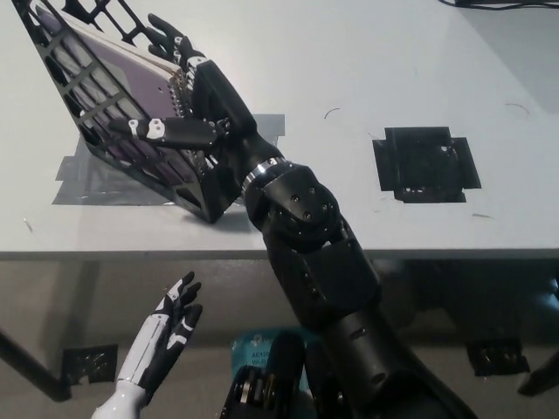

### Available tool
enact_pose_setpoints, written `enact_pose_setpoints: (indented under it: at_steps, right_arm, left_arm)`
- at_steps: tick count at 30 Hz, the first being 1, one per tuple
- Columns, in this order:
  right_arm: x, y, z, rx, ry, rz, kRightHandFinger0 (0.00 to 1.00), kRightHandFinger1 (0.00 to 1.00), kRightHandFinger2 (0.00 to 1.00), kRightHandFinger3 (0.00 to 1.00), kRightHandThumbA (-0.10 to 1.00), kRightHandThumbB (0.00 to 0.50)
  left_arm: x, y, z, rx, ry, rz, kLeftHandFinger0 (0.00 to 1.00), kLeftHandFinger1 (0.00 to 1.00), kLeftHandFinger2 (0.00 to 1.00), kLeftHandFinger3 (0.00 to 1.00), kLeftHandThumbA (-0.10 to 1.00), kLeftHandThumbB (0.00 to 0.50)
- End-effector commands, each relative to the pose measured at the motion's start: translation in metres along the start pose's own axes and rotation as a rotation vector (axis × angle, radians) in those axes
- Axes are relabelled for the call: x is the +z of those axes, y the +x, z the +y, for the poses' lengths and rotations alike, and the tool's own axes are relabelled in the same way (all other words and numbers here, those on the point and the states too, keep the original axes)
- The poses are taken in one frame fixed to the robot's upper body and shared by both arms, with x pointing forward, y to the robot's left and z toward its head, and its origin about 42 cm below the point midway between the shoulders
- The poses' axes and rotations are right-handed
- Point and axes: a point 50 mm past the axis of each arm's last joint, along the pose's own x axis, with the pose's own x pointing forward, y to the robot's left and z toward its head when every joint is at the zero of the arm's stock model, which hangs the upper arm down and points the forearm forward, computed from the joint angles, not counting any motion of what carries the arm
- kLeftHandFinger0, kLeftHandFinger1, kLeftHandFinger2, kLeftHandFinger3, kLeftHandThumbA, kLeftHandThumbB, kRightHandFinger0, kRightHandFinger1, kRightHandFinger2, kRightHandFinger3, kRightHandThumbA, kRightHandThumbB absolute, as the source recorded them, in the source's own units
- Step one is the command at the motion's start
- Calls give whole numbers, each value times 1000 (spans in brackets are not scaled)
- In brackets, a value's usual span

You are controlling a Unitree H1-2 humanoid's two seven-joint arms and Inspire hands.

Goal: A shelf with a book inside it is placed on the center of the desk infront of the robot. The robot uses its right hand to grab the book, take it out and hand it to a person.

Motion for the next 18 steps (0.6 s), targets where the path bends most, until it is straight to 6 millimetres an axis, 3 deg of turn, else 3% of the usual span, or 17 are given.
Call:
enact_pose_setpoints:
  at_steps: [1,9,18]
  right_arm:
    - [2,9,11,37,34,0,1000,1000,1000,1000,1000,391]
    - [-14,4,8,45,-56,30,1000,1000,1000,1000,1000,372]
    - [-3,4,13,62,-109,-7,1000,1000,1000,1000,1000,372]
  left_arm:
    - [12,6,7,-13,41,-53,1000,1000,1000,1000,958,255]
    - [12,8,7,-18,32,-60,1000,1000,1000,1000,935,251]
    - [13,11,9,-22,36,-72,1000,1000,1000,1000,952,247]
